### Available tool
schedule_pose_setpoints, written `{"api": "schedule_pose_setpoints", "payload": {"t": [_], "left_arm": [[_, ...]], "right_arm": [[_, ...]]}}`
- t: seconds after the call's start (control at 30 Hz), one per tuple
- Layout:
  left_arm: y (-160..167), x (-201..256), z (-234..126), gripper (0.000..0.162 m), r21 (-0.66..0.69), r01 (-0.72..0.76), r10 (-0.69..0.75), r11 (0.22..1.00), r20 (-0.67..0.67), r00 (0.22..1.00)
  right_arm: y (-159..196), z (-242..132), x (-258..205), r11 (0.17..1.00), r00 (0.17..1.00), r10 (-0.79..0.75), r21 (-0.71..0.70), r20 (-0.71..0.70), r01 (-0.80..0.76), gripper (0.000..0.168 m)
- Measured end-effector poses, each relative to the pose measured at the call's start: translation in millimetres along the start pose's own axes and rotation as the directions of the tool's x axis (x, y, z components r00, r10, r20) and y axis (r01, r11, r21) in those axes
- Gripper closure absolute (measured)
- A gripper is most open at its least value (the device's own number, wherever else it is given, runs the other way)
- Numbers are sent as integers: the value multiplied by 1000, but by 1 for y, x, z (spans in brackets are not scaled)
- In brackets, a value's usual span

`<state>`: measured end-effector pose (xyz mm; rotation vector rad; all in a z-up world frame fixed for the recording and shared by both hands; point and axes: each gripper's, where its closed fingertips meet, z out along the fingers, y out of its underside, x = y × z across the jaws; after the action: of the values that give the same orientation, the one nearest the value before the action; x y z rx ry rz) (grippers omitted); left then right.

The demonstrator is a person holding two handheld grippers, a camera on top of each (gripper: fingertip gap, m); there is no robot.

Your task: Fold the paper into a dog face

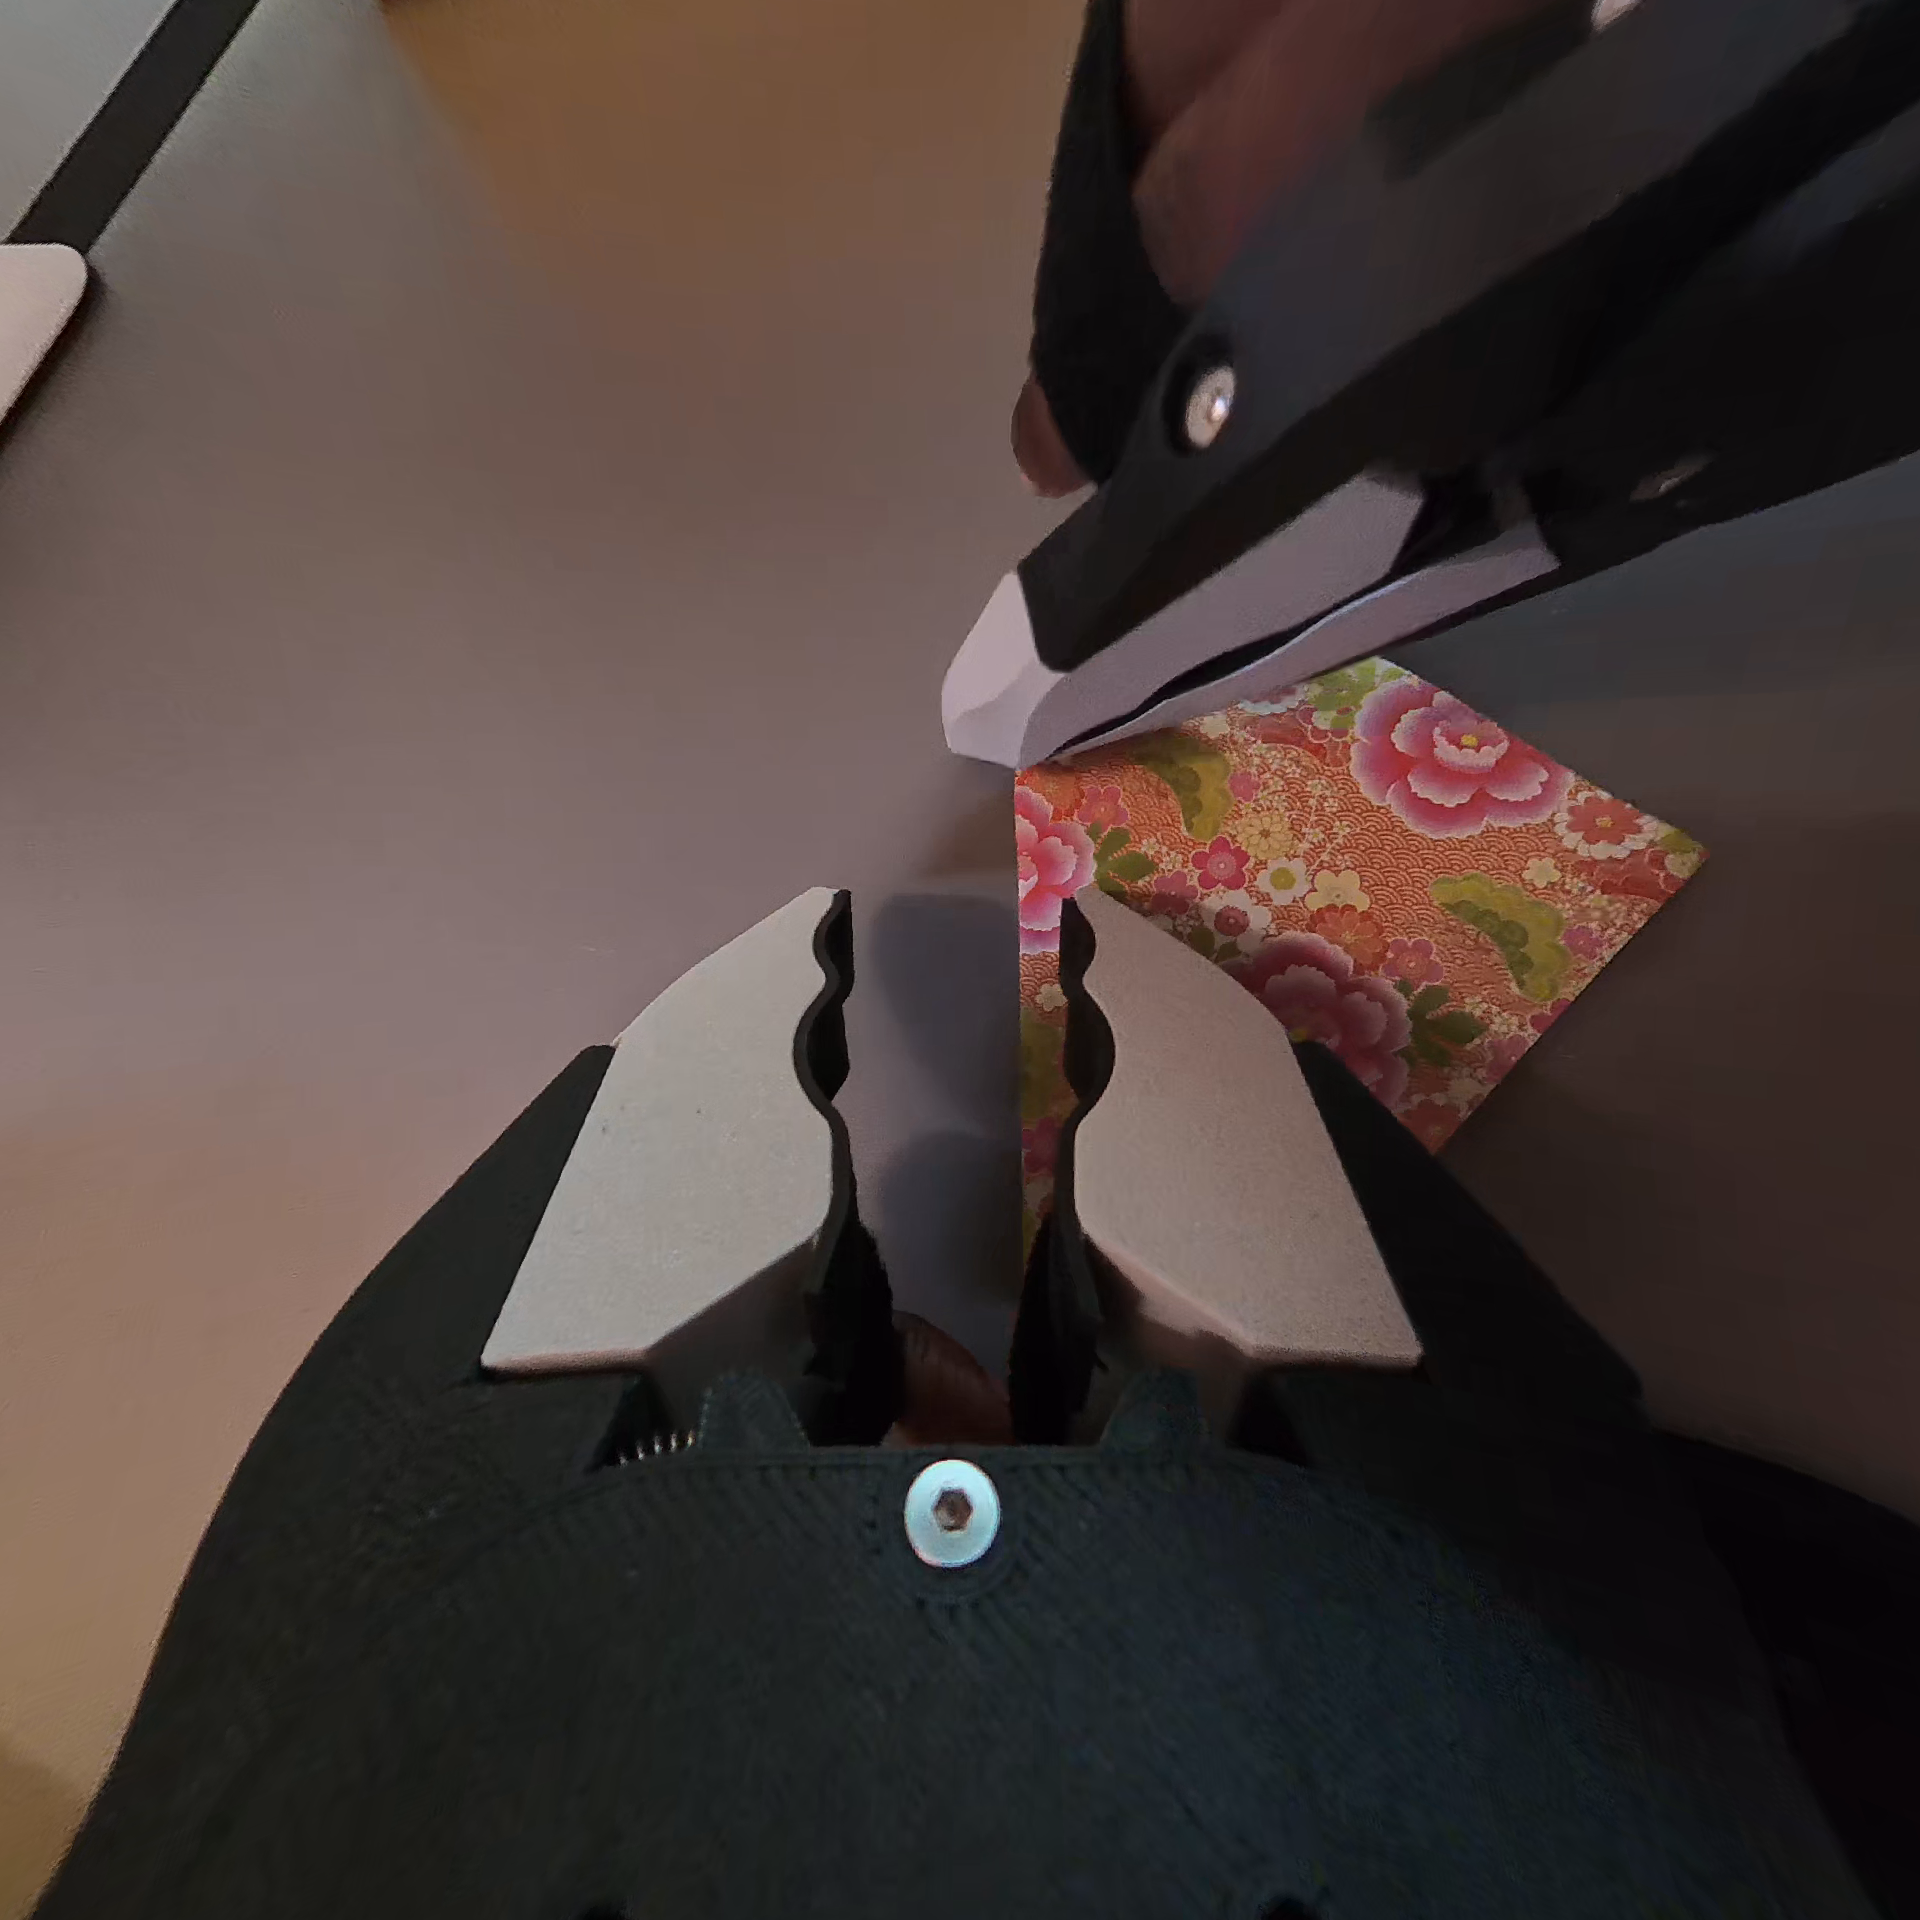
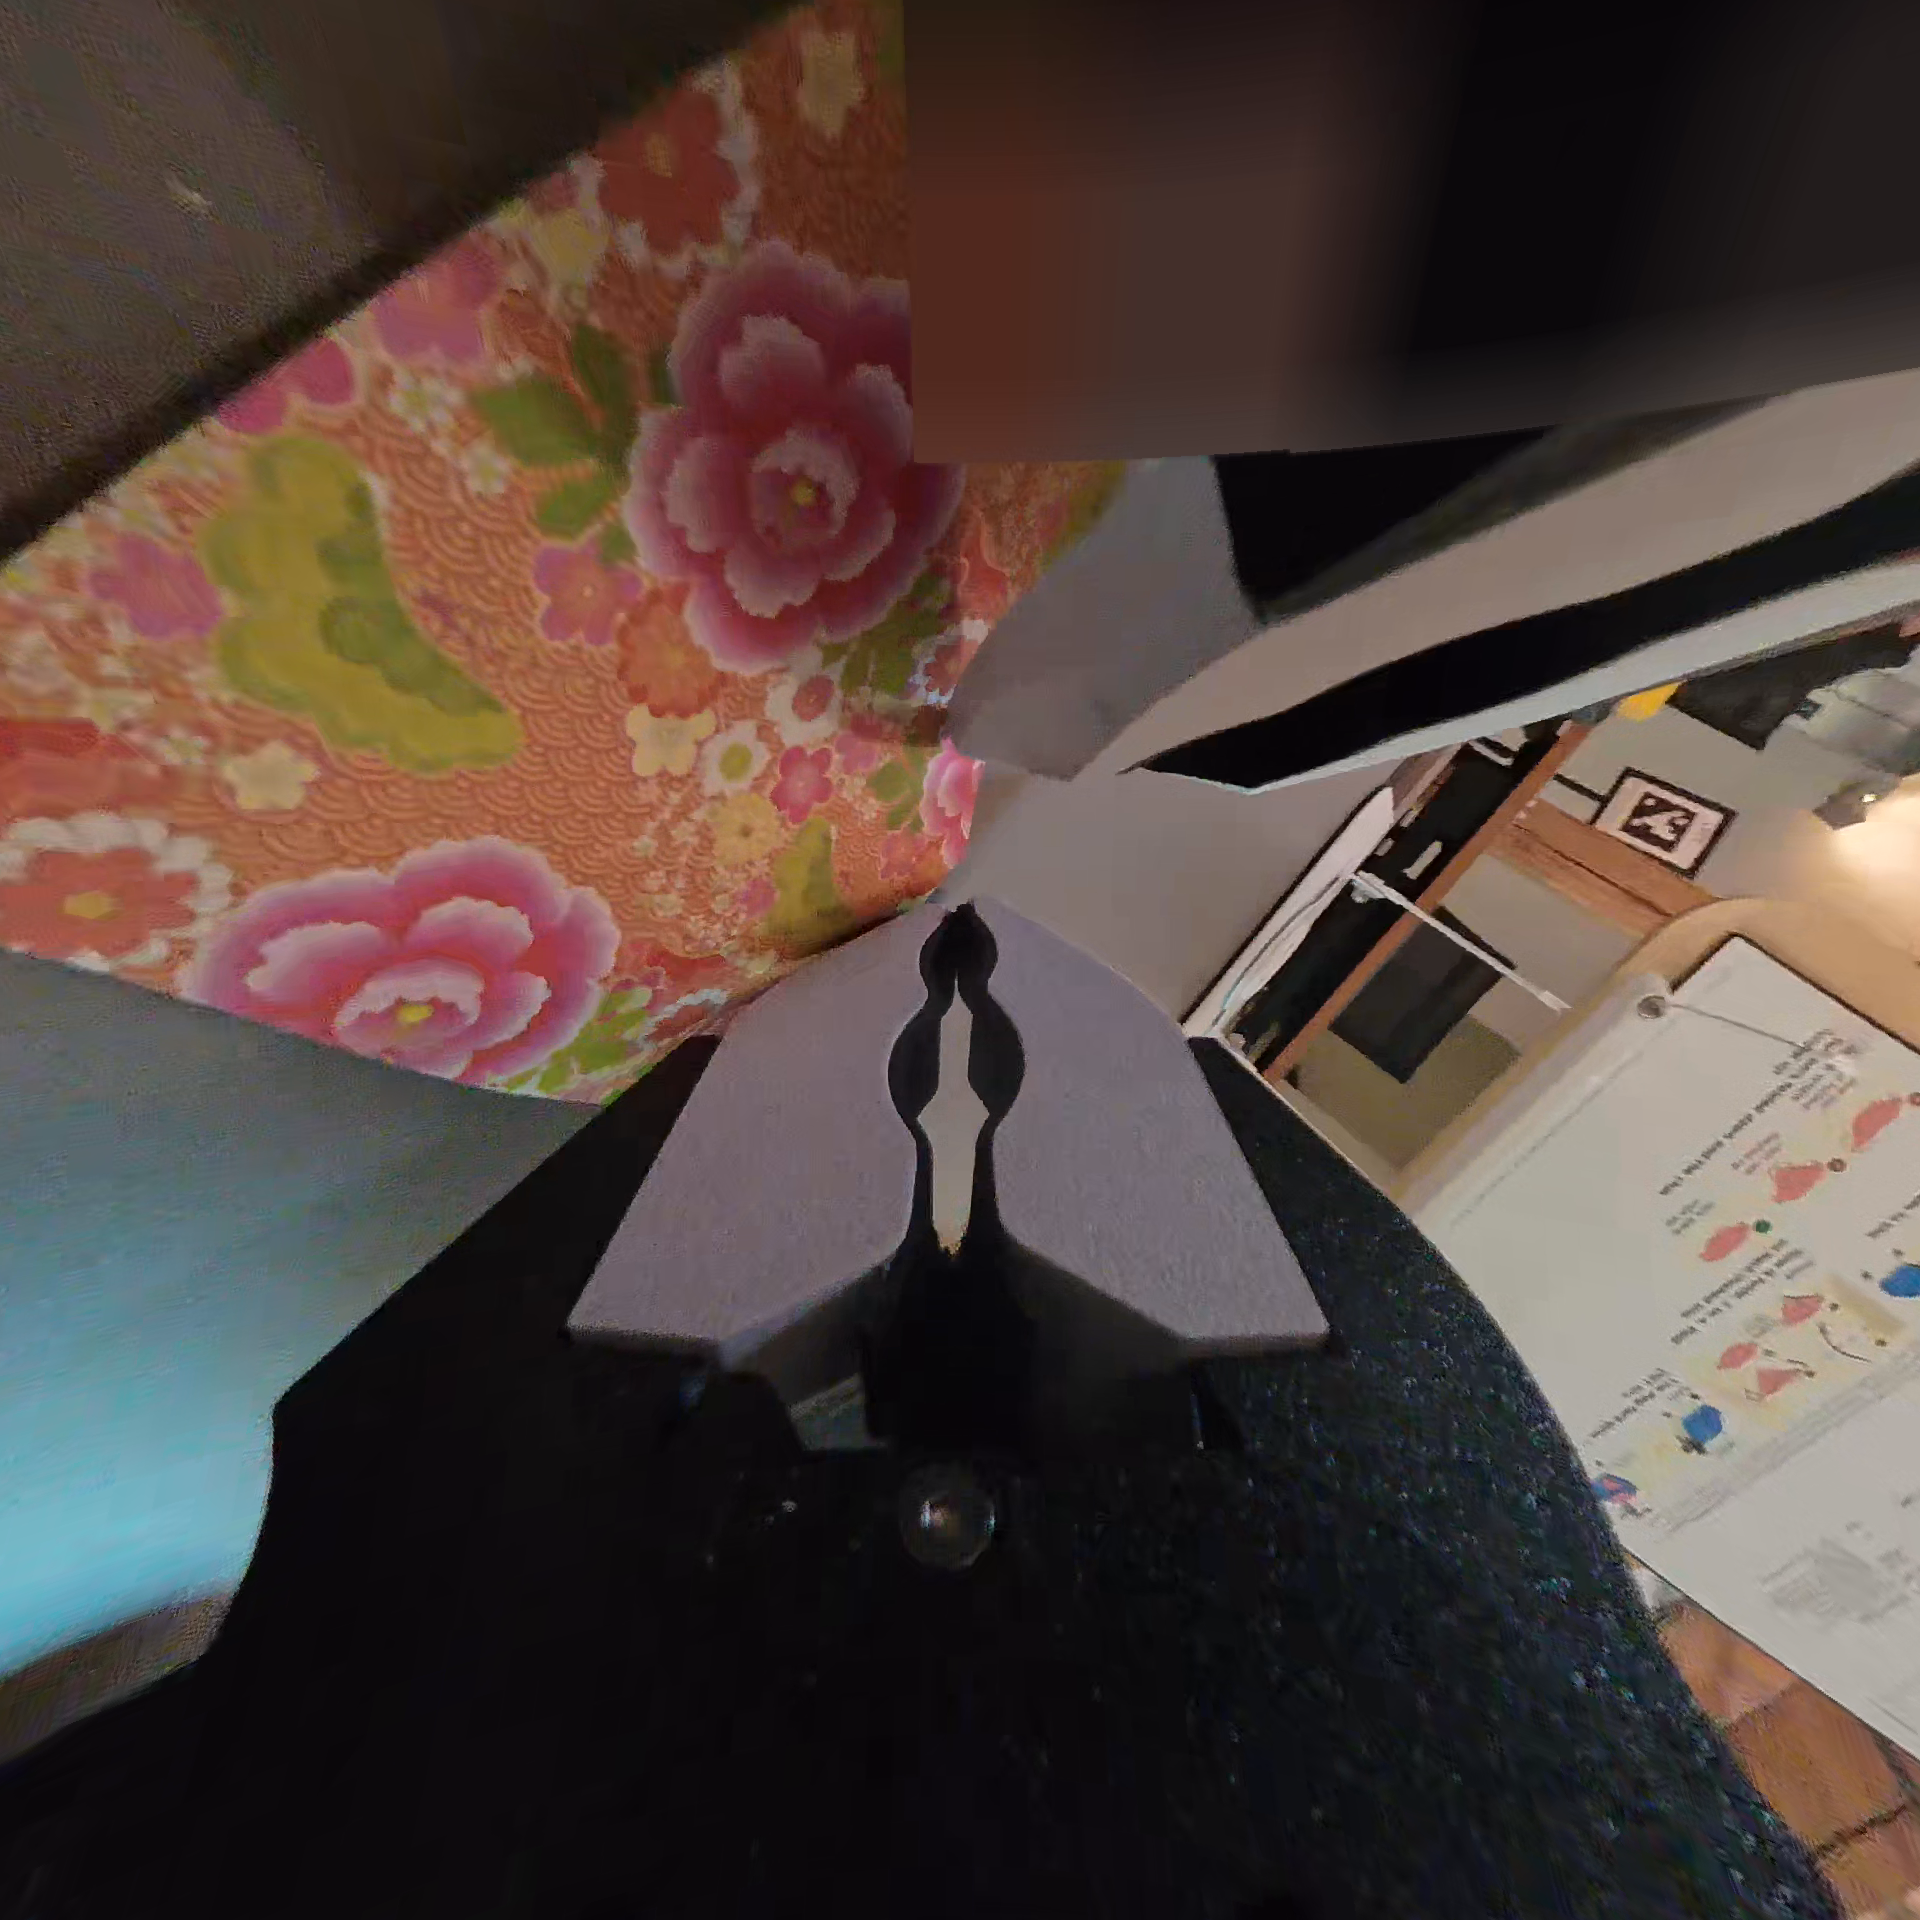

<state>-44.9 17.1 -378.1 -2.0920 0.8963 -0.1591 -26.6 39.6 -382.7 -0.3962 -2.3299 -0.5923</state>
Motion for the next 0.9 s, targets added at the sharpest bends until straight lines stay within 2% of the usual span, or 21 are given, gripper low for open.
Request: {"api": "schedule_pose_setpoints", "payload": {"t": [0.07, 0.1, 0.17, 0.2, 0.23, 0.27, 0.3, 0.37, 0.43, 0.47, 0.5, 0.57, 0.6, 0.63, 0.67, 0.73, 0.8, 0.9], "left_arm": [[0, -2, 0, 123, 5, -4, 4, 1000, 13, 1000], [0, -3, -1, 121, 7, -3, 3, 1000, 28, 1000], [-2, -12, -4, 119, 28, 5, -8, 1000, 90, 996], [-6, -17, -7, 118, 60, 17, -24, 998, 117, 993], [-12, -22, -12, 117, 106, 38, -52, 994, 138, 989], [-19, -27, -19, 117, 160, 65, -90, 985, 154, 984], [-25, -33, -28, 117, 212, 91, -128, 973, 166, 978], [-33, -41, -45, 117, 281, 131, -186, 951, 181, 966], [-30, -43, -56, 117, 267, 148, -202, 952, 187, 961], [-26, -44, -59, 118, 241, 149, -199, 959, 198, 960], [-21, -43, -62, 118, 213, 146, -191, 966, 206, 960], [-15, -39, -67, 118, 175, 138, -174, 975, 207, 963], [-14, -37, -69, 118, 168, 138, -171, 976, 204, 964], [-13, -34, -70, 118, 166, 141, -173, 976, 193, 966], [-13, -30, -72, 118, 166, 146, -175, 975, 172, 969], [-12, -21, -73, 118, 164, 158, -178, 974, 111, 978], [-10, -11, -75, 118, 146, 161, -170, 976, 58, 984], [-13, 7, -77, 118, 141, 134, -131, 981, -25, 991]], "right_arm": [[-2, -2, 1, 1000, 999, -13, 8, -45, 14, 168], [-2, -2, 2, 998, 998, 54, 40, -43, -53, 168], [-1, -2, 2, 963, 983, 184, 201, -19, -177, 168], [7, -1, 1, 945, 976, 217, 247, 11, -213, 168], [23, -1, 11, 939, 963, 264, 244, -54, -243, 168], [38, -8, 28, 927, 941, 301, 282, -158, -249, 159], [49, -19, 39, 907, 923, 330, 339, -200, -251, 145], [70, -40, 52, 865, 882, 425, 378, -203, -330, 144], [82, -52, 48, 817, 834, 534, 339, -138, -467, 145], [77, -56, 36, 773, 801, 597, 304, -52, -556, 144], [61, -60, 21, 698, 739, 670, 282, 66, -658, 144], [12, -68, -9, 503, 558, 762, 244, 328, -829, 134], [-4, -68, -20, 446, 492, 783, 207, 382, -871, 129], [-12, -65, -28, 431, 466, 793, 179, 393, -885, 124], [-16, -60, -34, 443, 469, 788, 162, 398, -882, 122], [-18, -56, -33, 436, 478, 749, 202, 459, -877, 132], [-20, -59, -41, 497, 549, 574, 274, 608, -823, 143], [-5, -62, -54, 580, 701, 217, 488, 679, -652, 153]]}}
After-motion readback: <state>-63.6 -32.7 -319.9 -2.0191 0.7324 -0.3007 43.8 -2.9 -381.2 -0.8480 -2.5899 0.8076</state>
